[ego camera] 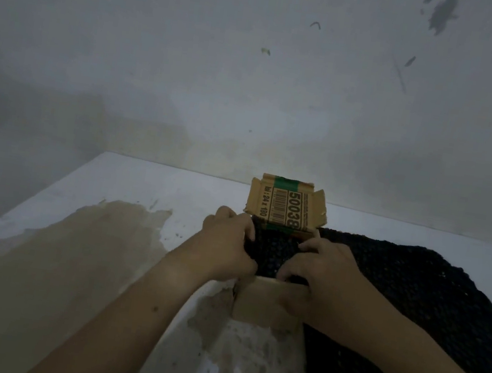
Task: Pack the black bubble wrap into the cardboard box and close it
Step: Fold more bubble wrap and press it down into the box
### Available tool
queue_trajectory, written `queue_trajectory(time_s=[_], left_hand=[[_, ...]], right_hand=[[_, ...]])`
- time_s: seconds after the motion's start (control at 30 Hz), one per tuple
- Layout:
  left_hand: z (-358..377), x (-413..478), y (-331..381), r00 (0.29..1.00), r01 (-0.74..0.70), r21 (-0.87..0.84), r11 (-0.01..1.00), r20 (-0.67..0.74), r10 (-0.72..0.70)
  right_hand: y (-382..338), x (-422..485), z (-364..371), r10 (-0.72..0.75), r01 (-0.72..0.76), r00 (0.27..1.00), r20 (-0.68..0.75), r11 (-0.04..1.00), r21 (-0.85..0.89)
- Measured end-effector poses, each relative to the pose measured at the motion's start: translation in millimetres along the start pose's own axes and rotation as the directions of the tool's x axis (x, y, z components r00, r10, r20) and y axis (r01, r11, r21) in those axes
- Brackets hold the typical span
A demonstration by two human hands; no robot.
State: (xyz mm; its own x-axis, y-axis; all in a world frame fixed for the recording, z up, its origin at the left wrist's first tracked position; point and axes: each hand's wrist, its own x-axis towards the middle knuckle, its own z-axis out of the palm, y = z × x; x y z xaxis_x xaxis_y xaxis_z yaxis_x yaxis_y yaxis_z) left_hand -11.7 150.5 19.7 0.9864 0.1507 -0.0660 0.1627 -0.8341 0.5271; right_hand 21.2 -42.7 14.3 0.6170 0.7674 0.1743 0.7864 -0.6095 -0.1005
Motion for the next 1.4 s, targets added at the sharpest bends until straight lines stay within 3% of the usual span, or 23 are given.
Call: queue_trajectory(time_s=[0.13,0.23,0.3,0.47,0.6,0.77,0.9,1.13,1.4], left_hand=[[5,20,15,0.986,0.094,0.275,0.957,0.107,-0.127],[10,29,20,0.980,0.064,0.492,0.868,0.132,-0.147],[3,31,22,0.976,-0.003,0.545,0.838,0.185,-0.116],[-21,28,16,0.981,-0.067,0.382,0.922,0.194,-0.009],[-13,32,15,0.951,-0.071,0.434,0.898,0.301,-0.070],[3,43,28,0.935,-0.076,0.581,0.810,0.324,-0.145],[4,46,28,0.938,-0.112,0.608,0.786,0.325,-0.117],[13,46,9,0.972,-0.115,0.483,0.868,0.234,-0.001],[15,43,4,0.981,-0.099,0.361,0.927,0.191,0.030]], right_hand=[[-3,-1,5,0.065,-0.042,0.989,0.135,0.986,-0.163],[-8,1,7,0.109,-0.065,0.977,0.181,0.971,-0.230],[-6,1,4,0.100,-0.056,0.974,0.202,0.975,-0.213],[7,-9,-19,0.115,-0.107,0.990,0.087,0.990,-0.088],[15,-1,-25,0.159,-0.138,0.980,0.118,0.976,-0.170],[22,22,-14,0.219,-0.218,0.970,0.103,0.976,-0.023],[29,39,-12,0.222,-0.177,0.952,0.212,0.961,-0.212],[11,67,-2,0.277,-0.101,0.904,0.325,0.878,-0.468],[36,51,-29,0.232,-0.156,0.906,0.354,0.961,-0.230]])
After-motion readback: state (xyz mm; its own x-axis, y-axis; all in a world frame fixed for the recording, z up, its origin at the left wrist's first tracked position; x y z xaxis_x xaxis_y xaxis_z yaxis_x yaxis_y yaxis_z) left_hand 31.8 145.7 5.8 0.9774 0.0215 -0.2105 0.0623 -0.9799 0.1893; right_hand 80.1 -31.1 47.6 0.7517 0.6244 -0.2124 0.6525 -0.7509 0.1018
